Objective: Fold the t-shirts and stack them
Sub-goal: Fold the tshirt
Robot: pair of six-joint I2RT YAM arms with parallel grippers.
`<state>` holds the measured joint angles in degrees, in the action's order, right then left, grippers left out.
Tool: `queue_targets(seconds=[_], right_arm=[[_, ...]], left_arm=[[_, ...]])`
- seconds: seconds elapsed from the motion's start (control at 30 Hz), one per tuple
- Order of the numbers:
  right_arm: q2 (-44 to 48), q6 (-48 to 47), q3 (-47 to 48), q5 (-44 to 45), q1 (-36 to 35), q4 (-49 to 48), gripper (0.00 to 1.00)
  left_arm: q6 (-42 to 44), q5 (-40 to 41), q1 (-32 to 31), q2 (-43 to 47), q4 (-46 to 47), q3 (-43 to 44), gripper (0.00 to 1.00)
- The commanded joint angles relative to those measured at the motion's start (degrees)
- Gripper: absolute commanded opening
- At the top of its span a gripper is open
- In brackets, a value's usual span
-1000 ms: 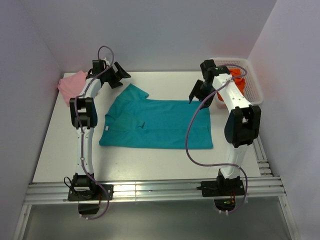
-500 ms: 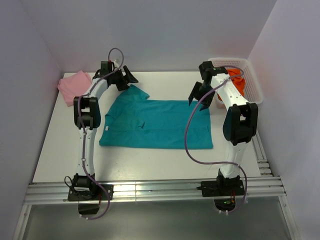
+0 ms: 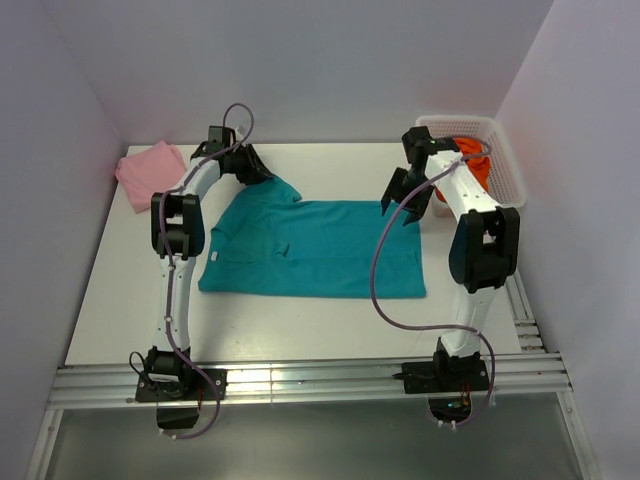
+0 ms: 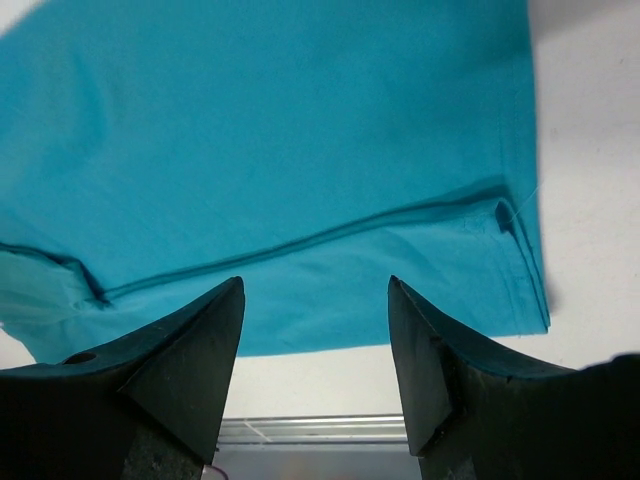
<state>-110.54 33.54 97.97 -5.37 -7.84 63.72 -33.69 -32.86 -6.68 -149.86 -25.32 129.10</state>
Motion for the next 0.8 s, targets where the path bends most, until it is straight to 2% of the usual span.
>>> queue_targets(seconds=[0.0,0.1,0.23,0.47,0.5,0.77], right_arm=[[-1.59,-0.41,4.06,1.24,1.68,-1.58,0.66],[-5.37,0.12,8.62,1.50,2.65,-1.50,0.66],[-10.65,0.56,15.30,1.67,3.53,-0.53,0.65],[-19.35,1.53,27.95,1.15,5.37,0.87,0.65],[-20.84,1.62,28.84,0.89,5.72,0.96,0.65],[-24.28,2.93,30.77,5.09,6.34,1.22,0.64]], left_arm=[[0.82,1.31,-0.09,-0.52,-2.45,-0.25,0.32],[0.73,0.78,0.00,-0.61,-2.54,0.01,0.32],[0.38,-0.97,0.44,-0.61,-2.63,0.28,0.14],[1.35,-5.63,1.67,1.50,-2.62,-0.86,0.06],[1.52,-6.16,1.75,1.76,-2.80,-0.95,0.01],[2.05,-6.60,2.63,3.79,-3.60,-1.22,0.00]])
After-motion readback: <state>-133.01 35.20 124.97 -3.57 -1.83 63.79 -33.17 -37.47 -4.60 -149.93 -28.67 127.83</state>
